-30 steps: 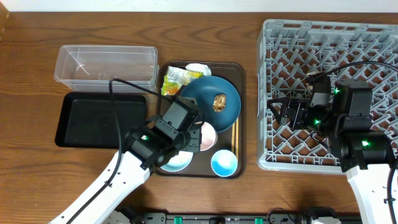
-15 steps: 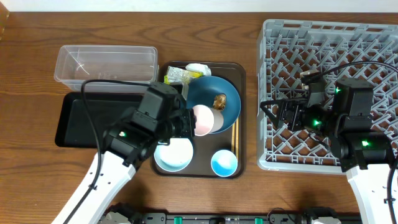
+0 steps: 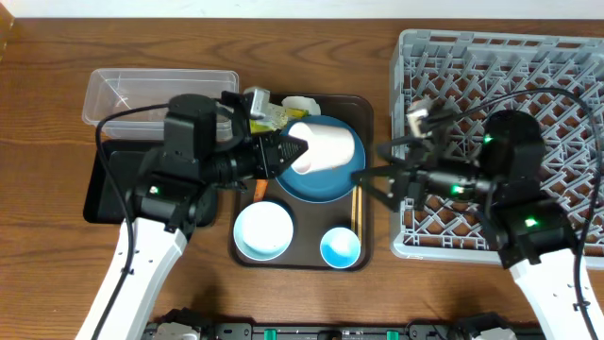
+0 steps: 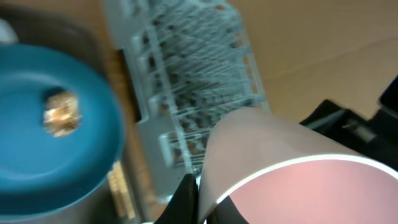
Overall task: Sort waste into correct bins and load items into the dishwasher rack
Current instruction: 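Hand the pink cup from left gripper to right gripper, then carry the pink cup with right gripper into the dish rack's front-right corner, then grasp the light-blue cup with the left gripper and lift it, then hand the light-blue cup from left gripper to right gripper, then place the light-blue cup with right gripper beside the pink cup in rack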
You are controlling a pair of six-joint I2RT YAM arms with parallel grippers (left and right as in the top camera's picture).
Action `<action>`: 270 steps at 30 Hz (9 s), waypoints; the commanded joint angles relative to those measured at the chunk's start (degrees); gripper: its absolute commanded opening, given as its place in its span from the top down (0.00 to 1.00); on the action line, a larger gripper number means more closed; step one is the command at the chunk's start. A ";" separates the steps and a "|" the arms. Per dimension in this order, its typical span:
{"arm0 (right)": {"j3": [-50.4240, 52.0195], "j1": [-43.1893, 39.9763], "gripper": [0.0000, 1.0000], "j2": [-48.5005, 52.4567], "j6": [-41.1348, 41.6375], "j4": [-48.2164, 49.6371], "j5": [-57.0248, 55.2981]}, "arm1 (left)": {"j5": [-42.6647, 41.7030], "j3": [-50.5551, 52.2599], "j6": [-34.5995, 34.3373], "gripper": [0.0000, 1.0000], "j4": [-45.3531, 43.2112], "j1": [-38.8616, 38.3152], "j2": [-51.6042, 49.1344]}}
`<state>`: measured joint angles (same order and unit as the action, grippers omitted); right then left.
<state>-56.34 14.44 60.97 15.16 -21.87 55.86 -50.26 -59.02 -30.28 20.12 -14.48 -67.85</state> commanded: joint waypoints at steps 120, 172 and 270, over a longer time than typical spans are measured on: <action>-7.34 -47.12 0.51 16.61 4.52 -44.50 -62.05 | -34.82 -1.42 -9.44 0.02 -17.64 9.97 -5.55; -16.24 -42.95 0.04 2.21 -6.25 -42.64 -29.92 | 41.79 -1.42 6.25 0.59 22.99 -32.92 -24.02; -16.26 -53.79 0.46 2.51 -1.11 -37.97 -44.11 | -39.69 -9.03 7.04 0.02 6.49 7.56 -11.82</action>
<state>-72.36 -33.47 62.50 6.72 -59.00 24.56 -88.60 -67.59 -23.40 26.74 -7.11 -79.83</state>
